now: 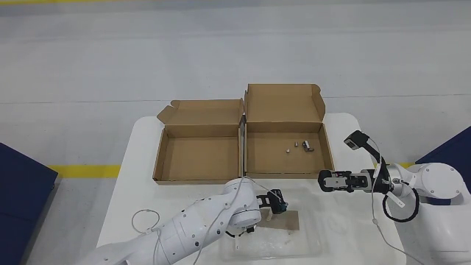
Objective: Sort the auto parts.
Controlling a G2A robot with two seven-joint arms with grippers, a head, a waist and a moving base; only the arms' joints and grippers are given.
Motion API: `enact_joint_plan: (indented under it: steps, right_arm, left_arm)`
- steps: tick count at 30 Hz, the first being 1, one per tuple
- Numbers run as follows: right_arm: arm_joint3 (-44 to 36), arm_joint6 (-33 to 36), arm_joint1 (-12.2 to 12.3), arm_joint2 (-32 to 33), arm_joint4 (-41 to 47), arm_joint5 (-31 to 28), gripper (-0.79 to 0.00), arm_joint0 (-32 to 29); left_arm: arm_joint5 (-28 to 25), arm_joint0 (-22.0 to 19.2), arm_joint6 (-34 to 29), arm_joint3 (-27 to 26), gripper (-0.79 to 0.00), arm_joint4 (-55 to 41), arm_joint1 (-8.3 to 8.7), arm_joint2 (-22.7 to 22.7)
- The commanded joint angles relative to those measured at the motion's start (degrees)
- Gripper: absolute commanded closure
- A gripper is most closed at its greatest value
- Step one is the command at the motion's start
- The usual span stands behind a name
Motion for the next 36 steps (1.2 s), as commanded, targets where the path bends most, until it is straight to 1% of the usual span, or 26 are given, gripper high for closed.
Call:
enact_joint_plan:
  steps: [1, 5, 14, 24, 31, 36]
  right_arm:
    - [0.0, 0.0, 0.0, 0.0, 0.0, 0.0, -0.785, 0.0]
    - [0.0, 0.0, 0.0, 0.0, 0.0, 0.0, -0.785, 0.0]
    - [0.0, 0.0, 0.0, 0.0, 0.0, 0.0, -0.785, 0.0]
    - [0.0, 0.0, 0.0, 0.0, 0.0, 0.0, -0.785, 0.0]
    - [0.0, 0.0, 0.0, 0.0, 0.0, 0.0, -0.785, 0.0]
    - [0.0, 0.0, 0.0, 0.0, 0.0, 0.0, -0.785, 0.0]
  left_arm:
    - [-0.2, 0.0, -0.2, 0.3, -0.222, -0.2, -0.17, 0.0]
    - [-1.1, 0.0, -0.8, 1.2, -0.249, -0.8, -0.63, 0.2]
    - [-2.7, 0.0, -0.9, 2.5, -0.283, -2.3, -1.42, 0.2]
    - [-1.3, 0.4, -0.1, 2.4, -0.280, 0.1, -1.68, -0.1]
    - [-1.7, 0.9, -0.5, 2.7, -0.286, 0.3, -1.87, -0.2]
    - [-2.0, 1.0, -0.3, 3.1, -0.277, 0.5, -2.05, -0.4]
